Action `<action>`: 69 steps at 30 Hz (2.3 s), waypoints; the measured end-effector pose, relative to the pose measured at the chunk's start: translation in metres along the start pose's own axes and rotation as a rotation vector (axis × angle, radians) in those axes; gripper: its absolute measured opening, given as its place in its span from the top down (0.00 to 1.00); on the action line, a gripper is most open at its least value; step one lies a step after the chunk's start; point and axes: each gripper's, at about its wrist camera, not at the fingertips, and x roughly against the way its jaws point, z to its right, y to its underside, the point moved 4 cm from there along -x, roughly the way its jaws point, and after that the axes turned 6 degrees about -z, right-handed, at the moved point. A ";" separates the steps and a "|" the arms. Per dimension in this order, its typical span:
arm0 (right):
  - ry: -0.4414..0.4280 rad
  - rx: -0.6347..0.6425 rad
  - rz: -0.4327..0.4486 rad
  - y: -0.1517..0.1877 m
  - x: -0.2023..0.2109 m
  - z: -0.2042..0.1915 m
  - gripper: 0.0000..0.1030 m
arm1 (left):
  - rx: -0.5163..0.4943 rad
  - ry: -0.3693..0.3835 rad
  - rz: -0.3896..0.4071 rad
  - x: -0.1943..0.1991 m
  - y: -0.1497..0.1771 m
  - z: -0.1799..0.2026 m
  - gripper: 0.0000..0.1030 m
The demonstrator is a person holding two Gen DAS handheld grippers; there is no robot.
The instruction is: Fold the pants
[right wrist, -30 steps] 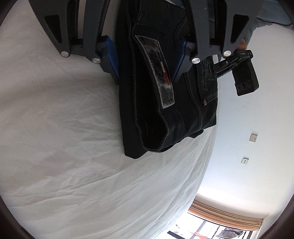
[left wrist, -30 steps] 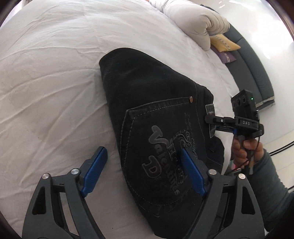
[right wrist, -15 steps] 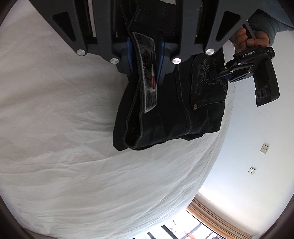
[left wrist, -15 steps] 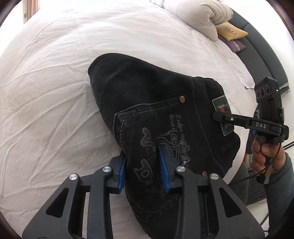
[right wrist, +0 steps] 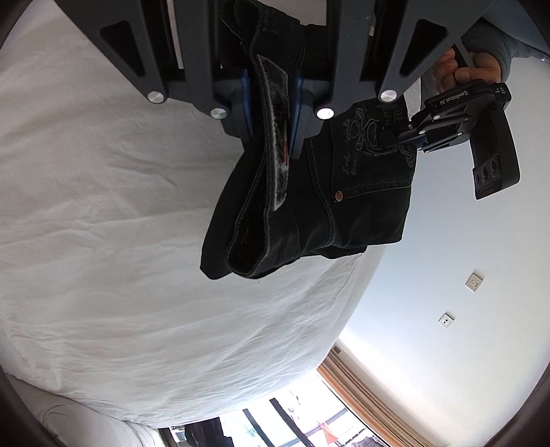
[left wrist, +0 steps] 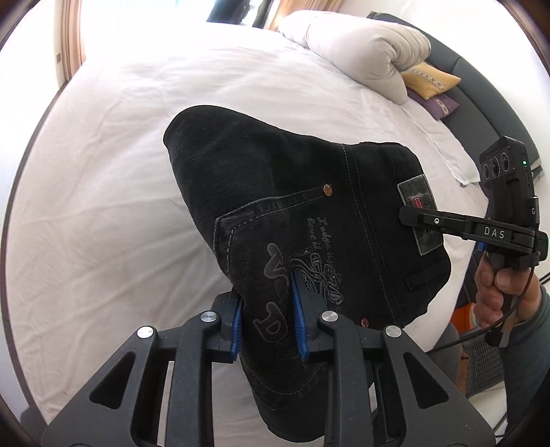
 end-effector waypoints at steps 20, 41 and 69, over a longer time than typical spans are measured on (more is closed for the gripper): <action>-0.023 -0.161 -0.070 -0.086 -0.124 0.038 0.62 | 0.044 -0.142 0.000 -0.052 -0.062 -0.099 0.57; 0.346 0.191 0.607 0.010 0.088 -0.117 0.00 | 0.059 -0.577 0.740 0.223 0.037 -0.013 0.00; 0.442 0.098 0.414 0.083 0.111 -0.170 0.00 | 0.162 -0.430 0.279 0.193 0.085 0.009 0.00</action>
